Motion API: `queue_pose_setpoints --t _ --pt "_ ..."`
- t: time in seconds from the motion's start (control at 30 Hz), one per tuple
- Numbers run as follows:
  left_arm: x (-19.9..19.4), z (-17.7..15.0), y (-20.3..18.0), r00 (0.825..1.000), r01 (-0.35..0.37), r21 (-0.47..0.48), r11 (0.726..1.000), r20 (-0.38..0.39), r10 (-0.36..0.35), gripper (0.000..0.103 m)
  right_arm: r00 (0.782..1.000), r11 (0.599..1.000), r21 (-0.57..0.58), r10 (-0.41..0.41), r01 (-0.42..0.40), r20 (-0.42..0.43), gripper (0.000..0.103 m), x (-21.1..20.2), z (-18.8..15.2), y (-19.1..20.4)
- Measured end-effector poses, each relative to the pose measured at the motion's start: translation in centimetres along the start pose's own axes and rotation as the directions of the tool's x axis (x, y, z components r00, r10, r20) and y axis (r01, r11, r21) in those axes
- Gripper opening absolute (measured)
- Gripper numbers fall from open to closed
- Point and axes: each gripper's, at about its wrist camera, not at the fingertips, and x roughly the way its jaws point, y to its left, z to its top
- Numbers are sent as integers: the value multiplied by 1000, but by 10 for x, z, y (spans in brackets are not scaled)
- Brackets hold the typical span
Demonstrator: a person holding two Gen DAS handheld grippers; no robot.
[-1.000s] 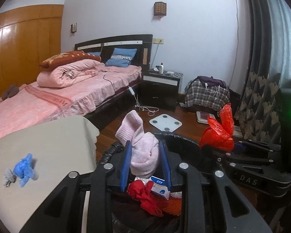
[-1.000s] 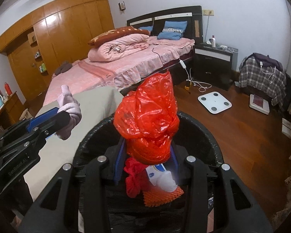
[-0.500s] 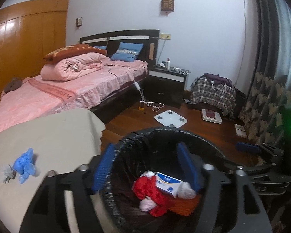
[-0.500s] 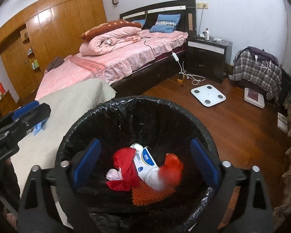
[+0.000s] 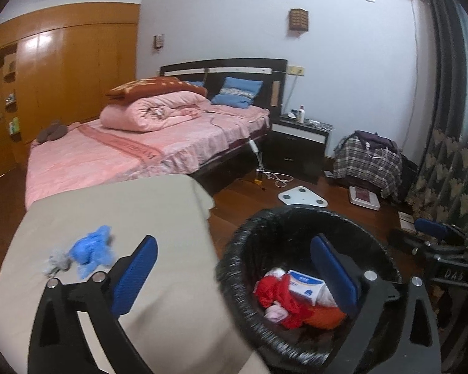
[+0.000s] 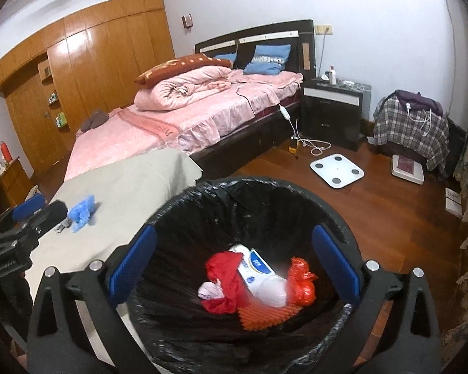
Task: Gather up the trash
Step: 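Open both tools to drop the sock and red bag into the bin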
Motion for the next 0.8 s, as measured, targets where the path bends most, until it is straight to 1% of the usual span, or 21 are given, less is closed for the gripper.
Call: queue_pose_setpoints --t 0.17,0.37,0.47,0.53,0.6,0.8 --pt "-20 -8 32 998 -56 -33 998 12 56 97 999 999 -12 46 -46 0 98 1 4 29" --pt "-35 -19 80 989 -145 -76 986 13 147 97 994 991 -71 112 -113 -13 98 15 8 82" --pt "-37 -25 104 981 -192 -91 977 12 194 97 989 984 -94 147 -148 -24 98 30 11 110" --pt "-37 -28 122 974 -226 -101 969 4 228 97 987 982 -101 157 -159 -27 98 38 12 124" --pt "-36 -31 136 968 -249 -111 962 -1 250 97 985 978 -113 171 -174 -38 98 52 13 142" --pt "-27 -39 185 946 -323 -144 935 -19 324 97 979 970 -134 195 -202 -62 98 85 13 181"
